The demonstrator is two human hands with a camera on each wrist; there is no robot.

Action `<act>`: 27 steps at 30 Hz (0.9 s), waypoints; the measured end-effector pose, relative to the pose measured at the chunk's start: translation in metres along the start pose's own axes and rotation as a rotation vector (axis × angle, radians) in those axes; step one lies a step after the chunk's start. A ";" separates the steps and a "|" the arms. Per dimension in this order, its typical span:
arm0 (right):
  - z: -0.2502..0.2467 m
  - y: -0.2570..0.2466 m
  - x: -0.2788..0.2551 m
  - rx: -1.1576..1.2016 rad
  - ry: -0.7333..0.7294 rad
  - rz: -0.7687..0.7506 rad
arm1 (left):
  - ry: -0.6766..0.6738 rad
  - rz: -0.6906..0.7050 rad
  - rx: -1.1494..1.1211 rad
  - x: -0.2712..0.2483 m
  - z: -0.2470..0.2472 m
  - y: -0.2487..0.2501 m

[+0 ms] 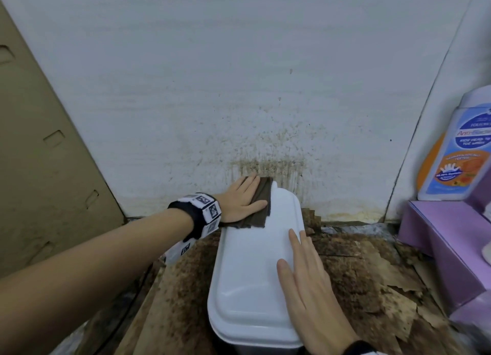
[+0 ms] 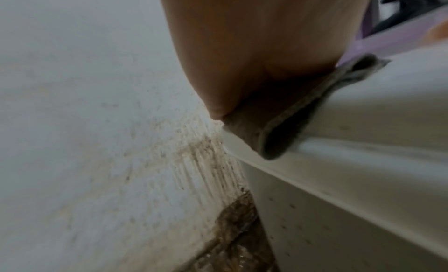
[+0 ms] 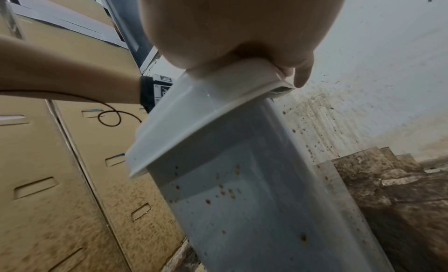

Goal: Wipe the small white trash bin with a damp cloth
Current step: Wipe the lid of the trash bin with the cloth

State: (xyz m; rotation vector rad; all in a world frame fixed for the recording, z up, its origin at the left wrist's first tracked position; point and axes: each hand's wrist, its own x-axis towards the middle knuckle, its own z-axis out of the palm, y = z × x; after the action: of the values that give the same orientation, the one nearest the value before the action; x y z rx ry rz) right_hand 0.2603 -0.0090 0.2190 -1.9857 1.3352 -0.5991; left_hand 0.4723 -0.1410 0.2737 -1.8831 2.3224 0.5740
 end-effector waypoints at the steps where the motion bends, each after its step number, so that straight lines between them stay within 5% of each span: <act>1: 0.001 0.000 0.000 -0.009 0.004 -0.002 | 0.001 0.007 0.015 0.004 -0.002 -0.001; 11: -0.001 -0.002 -0.003 0.007 -0.004 -0.006 | 0.159 0.054 0.015 0.012 0.017 -0.010; 22: 0.001 0.000 -0.007 0.084 0.029 -0.017 | 0.197 0.058 0.059 -0.088 0.067 0.029; 27: 0.000 0.000 -0.009 0.091 0.028 -0.009 | 0.173 0.050 0.070 -0.094 0.072 0.031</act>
State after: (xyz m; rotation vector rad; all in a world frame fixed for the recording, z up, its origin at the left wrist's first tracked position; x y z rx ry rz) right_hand 0.2575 -0.0007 0.2191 -1.9169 1.2932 -0.6820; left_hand 0.4525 -0.0236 0.2428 -1.9185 2.4660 0.3406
